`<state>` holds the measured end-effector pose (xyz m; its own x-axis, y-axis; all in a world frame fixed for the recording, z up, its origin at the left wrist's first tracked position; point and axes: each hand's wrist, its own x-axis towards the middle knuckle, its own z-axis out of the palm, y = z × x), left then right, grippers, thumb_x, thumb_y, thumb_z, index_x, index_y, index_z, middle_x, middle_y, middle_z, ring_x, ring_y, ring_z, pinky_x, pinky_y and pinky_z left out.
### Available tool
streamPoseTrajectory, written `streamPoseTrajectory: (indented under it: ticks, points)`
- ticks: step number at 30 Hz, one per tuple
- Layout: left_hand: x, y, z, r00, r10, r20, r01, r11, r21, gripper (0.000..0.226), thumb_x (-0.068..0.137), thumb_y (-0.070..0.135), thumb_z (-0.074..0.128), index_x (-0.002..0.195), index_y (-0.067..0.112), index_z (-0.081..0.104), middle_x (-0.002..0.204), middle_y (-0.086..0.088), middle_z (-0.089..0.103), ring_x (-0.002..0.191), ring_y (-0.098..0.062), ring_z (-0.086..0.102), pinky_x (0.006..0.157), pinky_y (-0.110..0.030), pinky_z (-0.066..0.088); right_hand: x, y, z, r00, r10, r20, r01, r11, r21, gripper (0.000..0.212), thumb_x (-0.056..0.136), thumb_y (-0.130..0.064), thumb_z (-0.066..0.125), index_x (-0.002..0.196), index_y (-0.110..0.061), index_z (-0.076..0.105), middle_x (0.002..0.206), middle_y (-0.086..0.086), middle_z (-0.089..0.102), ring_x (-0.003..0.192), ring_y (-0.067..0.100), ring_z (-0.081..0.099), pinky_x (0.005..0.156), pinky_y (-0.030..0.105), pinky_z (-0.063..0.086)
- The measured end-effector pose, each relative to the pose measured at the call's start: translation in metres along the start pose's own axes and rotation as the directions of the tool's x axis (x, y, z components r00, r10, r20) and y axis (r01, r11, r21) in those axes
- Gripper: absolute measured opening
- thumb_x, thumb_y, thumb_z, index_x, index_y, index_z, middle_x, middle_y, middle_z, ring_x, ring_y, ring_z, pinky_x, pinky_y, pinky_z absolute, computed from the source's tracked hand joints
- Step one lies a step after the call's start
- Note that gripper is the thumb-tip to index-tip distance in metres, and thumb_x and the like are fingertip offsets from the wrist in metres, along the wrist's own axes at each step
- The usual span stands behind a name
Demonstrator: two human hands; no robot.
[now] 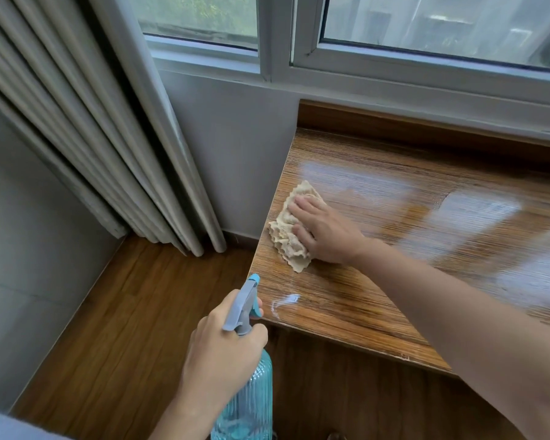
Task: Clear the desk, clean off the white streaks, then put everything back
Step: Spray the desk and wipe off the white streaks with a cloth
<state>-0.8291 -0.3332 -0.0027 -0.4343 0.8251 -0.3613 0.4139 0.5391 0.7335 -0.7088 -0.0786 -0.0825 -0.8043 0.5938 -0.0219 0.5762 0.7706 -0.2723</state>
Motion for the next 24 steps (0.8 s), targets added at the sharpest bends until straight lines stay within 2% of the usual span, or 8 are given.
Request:
streamPoseTrajectory:
  ticks: [2,5,8,12,16,20,22,24]
  points:
    - [-0.001,0.001,0.001,1.0,-0.006,-0.005,0.006,1.0,-0.021,0.022,0.091,0.005,0.061,0.099,0.025,0.057,0.056,0.012,0.051,0.05,-0.003,0.05,0.043,-0.015,0.037,0.001,-0.005,0.002,0.999,0.028,-0.025,-0.028,1.0,0.013,0.056,0.108,-0.038,0.036,0.16,-0.016,0.028,0.167,0.005,0.027,0.156,0.021,0.014,0.123,0.028,0.004]
    - [-0.002,-0.002,0.002,1.0,-0.006,-0.014,0.006,1.0,-0.019,0.018,0.087,0.003,0.06,0.091,0.021,0.055,0.054,0.02,0.049,0.049,-0.008,0.044,0.044,-0.018,0.035,-0.033,-0.025,0.005,0.996,-0.065,-0.067,0.066,0.998,0.018,0.056,0.106,-0.043,0.04,0.157,-0.017,0.036,0.163,0.006,0.034,0.154,0.024,0.021,0.123,0.026,0.0]
    - [-0.004,-0.004,0.002,0.999,-0.011,-0.037,0.01,1.0,-0.018,0.018,0.086,0.005,0.061,0.088,0.021,0.054,0.054,0.01,0.042,0.047,-0.011,0.04,0.044,-0.02,0.033,-0.083,-0.048,0.012,0.984,-0.175,-0.021,0.176,0.984,0.033,0.06,0.104,-0.049,0.044,0.155,-0.017,0.04,0.163,0.004,0.036,0.155,0.021,0.02,0.123,0.021,-0.006]
    - [-0.006,-0.005,-0.001,0.999,-0.007,-0.036,0.005,0.999,-0.036,0.021,0.09,0.004,0.062,0.093,0.023,0.053,0.06,0.006,0.04,0.049,-0.003,0.049,0.044,-0.015,0.037,-0.101,-0.049,0.026,0.985,-0.17,-0.041,0.174,0.981,0.089,0.047,0.104,-0.035,0.051,0.149,-0.02,0.052,0.158,0.001,0.045,0.152,0.017,0.032,0.125,0.033,0.024]
    - [-0.004,-0.007,-0.005,1.0,0.002,-0.025,-0.003,1.0,-0.028,0.022,0.09,0.003,0.062,0.097,0.023,0.059,0.057,0.008,0.046,0.05,-0.003,0.051,0.043,-0.016,0.038,-0.045,-0.033,0.016,0.986,0.052,-0.156,-0.023,0.982,0.187,0.041,0.092,-0.016,0.065,0.134,-0.015,0.063,0.136,0.005,0.065,0.128,0.025,0.058,0.102,0.047,0.052]
    - [-0.003,-0.008,-0.007,1.0,0.006,-0.029,-0.007,0.999,-0.033,0.022,0.092,0.003,0.062,0.099,0.024,0.058,0.06,0.008,0.046,0.053,0.002,0.054,0.043,-0.014,0.039,0.018,-0.024,0.008,0.958,0.23,-0.17,-0.202,0.965,0.169,0.032,0.09,-0.018,0.055,0.12,-0.016,0.065,0.108,0.002,0.064,0.107,0.029,0.058,0.087,0.044,0.05]
    - [-0.002,-0.008,-0.008,0.999,0.016,-0.03,-0.018,0.999,-0.037,0.021,0.092,0.002,0.061,0.101,0.022,0.06,0.061,0.008,0.046,0.053,0.002,0.054,0.044,-0.013,0.038,0.023,-0.028,0.013,0.954,0.219,-0.207,-0.202,0.974,0.101,0.022,0.093,-0.03,0.049,0.106,-0.019,0.063,0.1,-0.003,0.057,0.102,0.023,0.053,0.091,0.043,0.046]
    - [-0.001,-0.01,-0.009,0.999,0.016,-0.038,-0.018,0.999,-0.04,0.021,0.091,0.001,0.061,0.101,0.02,0.061,0.06,0.008,0.045,0.052,0.0,0.053,0.044,-0.014,0.038,0.001,-0.037,0.016,0.974,0.127,-0.19,-0.111,0.99,0.092,0.031,0.096,-0.043,0.05,0.115,-0.022,0.062,0.112,-0.003,0.057,0.112,0.02,0.05,0.101,0.042,0.044]
